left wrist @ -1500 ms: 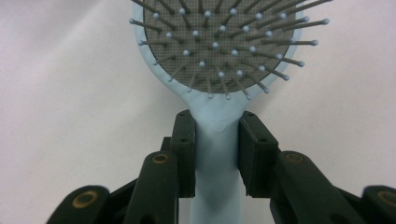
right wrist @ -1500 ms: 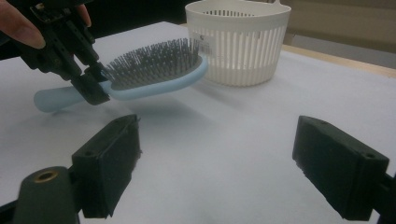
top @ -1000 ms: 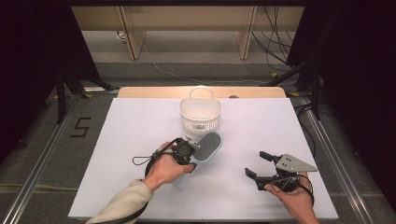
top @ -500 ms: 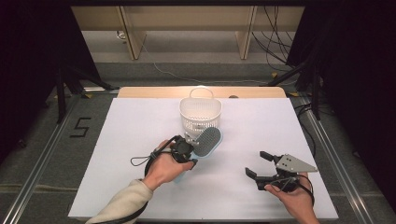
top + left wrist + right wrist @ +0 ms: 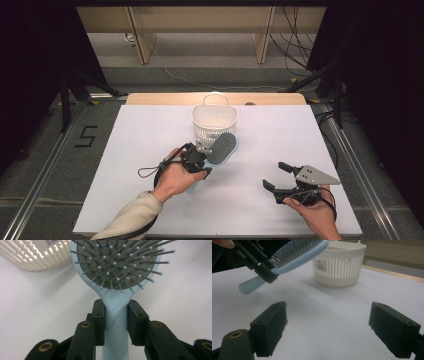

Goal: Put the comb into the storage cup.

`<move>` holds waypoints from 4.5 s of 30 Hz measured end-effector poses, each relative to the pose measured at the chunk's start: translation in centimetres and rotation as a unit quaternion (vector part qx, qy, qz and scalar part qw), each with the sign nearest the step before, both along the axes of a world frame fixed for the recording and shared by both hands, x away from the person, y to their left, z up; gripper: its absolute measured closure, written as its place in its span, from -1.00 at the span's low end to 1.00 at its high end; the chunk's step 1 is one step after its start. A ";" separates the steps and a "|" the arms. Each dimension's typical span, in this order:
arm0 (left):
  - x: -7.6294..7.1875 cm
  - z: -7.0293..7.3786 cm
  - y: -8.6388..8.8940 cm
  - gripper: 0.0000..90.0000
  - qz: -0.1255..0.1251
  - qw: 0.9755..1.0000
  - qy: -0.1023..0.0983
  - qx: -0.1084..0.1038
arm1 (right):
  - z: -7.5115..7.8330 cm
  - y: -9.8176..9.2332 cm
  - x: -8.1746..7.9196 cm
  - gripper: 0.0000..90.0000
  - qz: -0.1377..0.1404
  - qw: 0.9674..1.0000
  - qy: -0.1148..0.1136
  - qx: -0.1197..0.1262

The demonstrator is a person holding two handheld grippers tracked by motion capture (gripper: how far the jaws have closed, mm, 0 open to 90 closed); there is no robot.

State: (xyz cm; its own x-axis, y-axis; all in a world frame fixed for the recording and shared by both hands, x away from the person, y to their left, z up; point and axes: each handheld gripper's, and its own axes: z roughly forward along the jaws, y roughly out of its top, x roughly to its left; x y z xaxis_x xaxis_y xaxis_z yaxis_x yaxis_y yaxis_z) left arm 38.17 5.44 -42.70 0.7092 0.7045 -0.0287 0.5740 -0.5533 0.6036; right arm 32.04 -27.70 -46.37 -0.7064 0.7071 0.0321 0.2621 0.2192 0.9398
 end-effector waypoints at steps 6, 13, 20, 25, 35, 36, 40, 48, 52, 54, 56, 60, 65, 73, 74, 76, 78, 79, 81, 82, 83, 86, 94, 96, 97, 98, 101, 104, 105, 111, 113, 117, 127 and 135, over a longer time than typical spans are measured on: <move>0.0 0.2 0.1 0.55 0.003 1.000 -0.009 -0.010 | 0.0 0.0 0.0 -0.65 -0.001 1.000 0.000 0.000; 0.0 0.4 0.1 0.55 0.005 1.000 -0.017 -0.017 | 0.0 0.0 0.0 -0.65 -0.001 1.000 0.000 0.000; 0.1 0.6 0.3 0.55 0.006 0.999 -0.023 -0.026 | 0.0 0.0 0.0 -0.65 -0.001 1.000 -0.002 0.000; 0.1 0.8 0.3 0.55 0.009 0.999 -0.030 -0.032 | 0.0 0.0 0.0 -0.65 -0.001 1.000 -0.002 0.000; 0.1 1.0 0.5 0.55 0.013 0.998 -0.044 -0.043 | 0.0 0.0 0.0 -0.65 -0.002 1.000 -0.002 0.000; 0.1 1.0 0.5 0.55 0.014 0.998 -0.045 -0.044 | 0.0 0.0 0.0 -0.65 -0.002 1.000 -0.002 0.000; 0.1 1.1 0.5 0.55 0.015 0.998 -0.050 -0.045 | 0.0 0.0 0.0 -0.65 -0.002 1.000 -0.002 0.000; 0.0 1.4 0.6 0.55 0.018 0.997 -0.060 -0.052 | 0.0 0.0 0.0 -0.65 -0.002 1.000 -0.002 0.000; 0.1 1.5 0.8 0.55 0.023 0.996 -0.067 -0.056 | 0.0 0.0 0.0 -0.65 -0.002 1.000 -0.002 0.000; 0.1 1.6 0.8 0.55 0.025 0.996 -0.070 -0.057 | 0.0 0.0 0.0 -0.65 -0.002 1.000 -0.002 0.000; 0.1 1.6 0.8 0.55 0.026 0.995 -0.071 -0.059 | 0.0 0.0 0.0 -0.65 -0.002 1.000 0.000 0.000; 0.1 1.7 0.9 0.55 0.027 0.995 -0.074 -0.061 | 0.0 0.0 -0.1 -0.65 -0.002 1.000 -0.002 0.000; 0.1 1.7 0.9 0.55 0.028 0.994 -0.079 -0.063 | 0.0 0.0 -0.1 -0.65 -0.002 1.000 -0.002 0.000; 0.1 2.0 1.1 0.55 0.034 0.993 -0.087 -0.070 | 0.0 0.0 -0.1 -0.65 -0.002 1.000 -0.001 0.001; 0.1 2.0 1.1 0.55 0.036 0.993 -0.089 -0.071 | 0.0 0.0 0.0 -0.65 -0.002 1.000 -0.001 0.001; 0.1 2.0 1.1 0.55 0.038 0.992 -0.090 -0.074 | 0.0 0.0 0.0 -0.65 -0.002 1.000 -0.001 0.000; 0.1 2.1 1.2 0.55 0.040 0.992 -0.093 -0.074 | 0.0 0.0 -0.1 -0.65 -0.002 1.000 -0.001 0.001; 0.2 2.1 1.2 0.55 0.040 0.992 -0.093 -0.075 | 0.0 0.0 -0.1 -0.65 -0.002 1.000 -0.001 0.001; 0.2 2.1 1.2 0.55 0.043 0.991 -0.097 -0.078 | 0.0 0.0 -0.1 -0.65 -0.002 1.000 -0.001 0.000; 0.2 2.1 1.2 0.55 0.043 0.991 -0.096 -0.079 | 0.0 0.0 -0.1 -0.65 -0.002 1.000 -0.001 0.000; 0.2 2.1 1.2 0.55 0.044 0.991 -0.097 -0.080 | 0.0 0.0 -0.1 -0.65 -0.002 1.000 -0.001 0.001; 0.1 2.2 1.2 0.55 0.046 0.990 -0.101 -0.082 | 0.0 0.0 -0.1 -0.65 -0.002 1.000 -0.001 0.000; 0.2 2.3 1.4 0.55 0.050 0.989 -0.107 -0.088 | 0.0 0.0 0.0 -0.65 -0.003 1.000 0.000 0.000; 0.2 2.3 1.4 0.55 0.052 0.989 -0.108 -0.090 | 0.0 0.0 -0.1 -0.65 -0.002 1.000 -0.001 0.000; 0.2 2.3 1.4 0.55 0.052 0.989 -0.109 -0.090 | 0.0 0.0 0.0 -0.65 -0.002 1.000 -0.001 0.001; 0.2 2.3 1.4 0.55 0.052 0.989 -0.110 -0.090 | 0.0 0.0 -0.1 -0.65 -0.002 1.000 0.000 -0.001; 0.2 2.4 1.4 0.55 0.053 0.988 -0.112 -0.093 | 0.0 0.0 -0.1 -0.65 -0.002 1.000 0.000 0.000; 0.2 2.4 1.4 0.55 0.056 0.987 -0.116 -0.095 | 0.0 0.0 0.0 -0.65 -0.002 1.000 0.000 0.000; 0.2 2.5 1.5 0.55 0.057 0.987 -0.117 -0.095 | 0.0 0.0 -0.1 -0.65 -0.003 1.000 0.001 0.000; 0.3 2.6 1.6 0.55 0.060 0.986 -0.120 -0.100 | 0.0 0.0 0.0 -0.65 -0.003 1.000 0.001 0.000; 0.3 2.6 1.7 0.55 0.062 0.986 -0.121 -0.100 | 0.0 0.0 0.0 -0.65 -0.003 1.000 0.001 0.000; 0.3 2.6 1.8 0.55 0.064 0.985 -0.123 -0.102 | 0.0 0.0 0.0 -0.65 -0.002 1.000 0.000 0.000; 0.4 2.7 2.0 0.55 0.071 0.983 -0.132 -0.106 | 0.0 0.0 0.0 -0.65 -0.003 1.000 0.000 0.001; 0.5 2.7 2.2 0.55 0.076 0.982 -0.136 -0.107 | 0.0 0.0 0.0 -0.65 -0.003 1.000 0.001 0.000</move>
State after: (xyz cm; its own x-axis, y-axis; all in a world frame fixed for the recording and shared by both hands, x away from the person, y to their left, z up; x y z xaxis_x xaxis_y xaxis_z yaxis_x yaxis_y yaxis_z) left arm 38.69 7.63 -39.97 0.5984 0.8011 -0.0126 0.4417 -0.3168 0.8394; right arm 32.01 -27.71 -46.42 -0.7018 0.7116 0.0329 0.2656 0.2185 0.9390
